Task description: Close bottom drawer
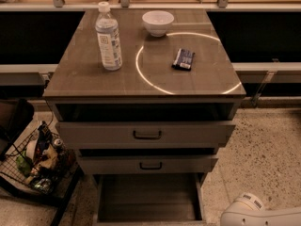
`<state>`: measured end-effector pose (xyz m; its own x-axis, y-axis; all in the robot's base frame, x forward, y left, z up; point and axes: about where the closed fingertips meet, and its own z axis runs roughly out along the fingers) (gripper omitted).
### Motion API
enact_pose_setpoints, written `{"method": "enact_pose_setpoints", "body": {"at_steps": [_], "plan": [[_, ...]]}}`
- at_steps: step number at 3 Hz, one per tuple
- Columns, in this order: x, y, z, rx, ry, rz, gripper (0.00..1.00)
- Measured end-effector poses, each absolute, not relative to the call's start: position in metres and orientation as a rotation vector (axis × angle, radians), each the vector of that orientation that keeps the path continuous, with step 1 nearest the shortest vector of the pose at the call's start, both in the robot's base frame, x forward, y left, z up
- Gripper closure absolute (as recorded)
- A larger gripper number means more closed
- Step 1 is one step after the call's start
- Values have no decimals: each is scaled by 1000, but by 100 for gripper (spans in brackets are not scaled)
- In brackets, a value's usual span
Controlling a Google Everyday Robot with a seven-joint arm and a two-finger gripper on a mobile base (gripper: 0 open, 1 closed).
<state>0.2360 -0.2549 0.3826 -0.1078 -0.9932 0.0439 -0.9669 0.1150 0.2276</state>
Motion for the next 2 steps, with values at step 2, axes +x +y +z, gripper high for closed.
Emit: {"method": "enact_pose_setpoints", "body": {"at_steps": [2], "plan": [[224,-229,342,2186,-2146,-221,100]]}}
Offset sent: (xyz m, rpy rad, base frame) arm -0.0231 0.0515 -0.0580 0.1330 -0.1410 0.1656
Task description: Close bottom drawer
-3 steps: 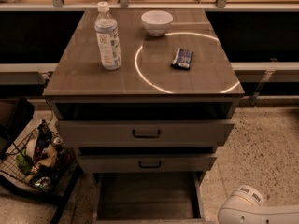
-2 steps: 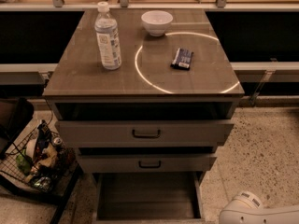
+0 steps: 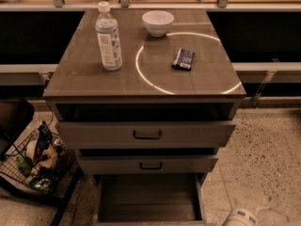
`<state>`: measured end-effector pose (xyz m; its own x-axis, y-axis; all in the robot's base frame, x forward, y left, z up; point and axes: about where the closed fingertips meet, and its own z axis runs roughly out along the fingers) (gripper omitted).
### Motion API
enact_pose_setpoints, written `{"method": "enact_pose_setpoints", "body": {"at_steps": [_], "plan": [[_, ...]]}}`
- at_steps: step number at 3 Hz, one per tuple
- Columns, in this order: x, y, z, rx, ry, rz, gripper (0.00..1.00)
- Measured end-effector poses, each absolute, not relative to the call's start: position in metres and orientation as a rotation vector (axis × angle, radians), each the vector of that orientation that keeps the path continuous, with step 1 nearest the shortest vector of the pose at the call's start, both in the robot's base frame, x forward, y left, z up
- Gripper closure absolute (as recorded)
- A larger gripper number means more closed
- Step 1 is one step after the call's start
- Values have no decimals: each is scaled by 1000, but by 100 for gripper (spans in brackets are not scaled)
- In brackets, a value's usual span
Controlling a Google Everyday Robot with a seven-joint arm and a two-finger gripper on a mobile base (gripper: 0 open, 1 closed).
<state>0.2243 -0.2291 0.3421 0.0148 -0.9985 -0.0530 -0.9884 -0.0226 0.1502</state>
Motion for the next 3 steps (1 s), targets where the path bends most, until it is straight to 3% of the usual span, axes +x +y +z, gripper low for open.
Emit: {"method": "enact_pose_setpoints", "body": {"at_steps": [3], "plan": [[225,-207,289,2166,-2205,-221,100]]}}
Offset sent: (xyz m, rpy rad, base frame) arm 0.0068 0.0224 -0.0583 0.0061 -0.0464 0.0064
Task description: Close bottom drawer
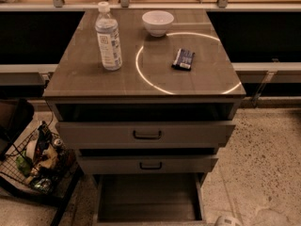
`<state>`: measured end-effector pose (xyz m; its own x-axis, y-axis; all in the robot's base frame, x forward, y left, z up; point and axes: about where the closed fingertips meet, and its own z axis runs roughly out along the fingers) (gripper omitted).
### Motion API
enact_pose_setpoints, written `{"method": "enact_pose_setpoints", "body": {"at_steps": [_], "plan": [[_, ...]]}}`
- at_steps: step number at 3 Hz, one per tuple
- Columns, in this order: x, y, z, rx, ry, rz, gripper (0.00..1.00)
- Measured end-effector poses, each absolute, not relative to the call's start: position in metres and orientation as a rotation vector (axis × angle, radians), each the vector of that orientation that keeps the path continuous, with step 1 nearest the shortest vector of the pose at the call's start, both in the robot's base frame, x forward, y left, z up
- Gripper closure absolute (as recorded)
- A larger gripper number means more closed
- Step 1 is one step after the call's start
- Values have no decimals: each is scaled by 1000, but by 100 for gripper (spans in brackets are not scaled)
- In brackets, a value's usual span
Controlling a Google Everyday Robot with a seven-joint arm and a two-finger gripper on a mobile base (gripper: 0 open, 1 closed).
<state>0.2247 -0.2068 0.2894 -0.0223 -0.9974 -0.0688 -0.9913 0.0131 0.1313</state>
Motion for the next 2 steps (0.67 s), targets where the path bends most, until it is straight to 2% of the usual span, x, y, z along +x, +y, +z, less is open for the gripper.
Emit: {"method": "enact_pose_setpoints", "body": {"at_steps": [2], "plan": [[232,-179,216,2212,-2216,-127,100]]}}
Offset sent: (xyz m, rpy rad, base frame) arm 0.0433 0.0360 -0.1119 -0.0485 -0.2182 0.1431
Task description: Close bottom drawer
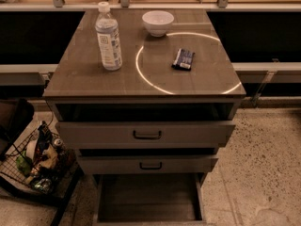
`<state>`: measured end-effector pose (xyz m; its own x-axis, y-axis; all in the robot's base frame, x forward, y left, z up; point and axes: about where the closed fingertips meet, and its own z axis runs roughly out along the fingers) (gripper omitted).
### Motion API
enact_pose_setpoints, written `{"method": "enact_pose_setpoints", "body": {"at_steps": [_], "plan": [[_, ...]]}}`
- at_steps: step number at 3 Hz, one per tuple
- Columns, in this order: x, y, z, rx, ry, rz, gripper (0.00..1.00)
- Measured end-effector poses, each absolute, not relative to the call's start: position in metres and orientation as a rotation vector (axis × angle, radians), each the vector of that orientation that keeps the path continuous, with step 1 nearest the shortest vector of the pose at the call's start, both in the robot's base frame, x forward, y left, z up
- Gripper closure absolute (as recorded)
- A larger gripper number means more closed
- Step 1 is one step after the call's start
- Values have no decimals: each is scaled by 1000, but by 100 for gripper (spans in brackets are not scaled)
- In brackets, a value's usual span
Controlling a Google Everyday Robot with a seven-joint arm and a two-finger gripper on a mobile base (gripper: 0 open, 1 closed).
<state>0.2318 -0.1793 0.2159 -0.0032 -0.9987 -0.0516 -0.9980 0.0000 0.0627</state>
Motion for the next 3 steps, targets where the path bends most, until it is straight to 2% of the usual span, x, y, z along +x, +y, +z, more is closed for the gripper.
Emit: {"method": "enact_pose_setpoints", "body": {"at_steps": [2,3], "plan": [[286,-155,179,2432,-2092,72,100],[305,-139,163,2484,-2055,77,100]]}}
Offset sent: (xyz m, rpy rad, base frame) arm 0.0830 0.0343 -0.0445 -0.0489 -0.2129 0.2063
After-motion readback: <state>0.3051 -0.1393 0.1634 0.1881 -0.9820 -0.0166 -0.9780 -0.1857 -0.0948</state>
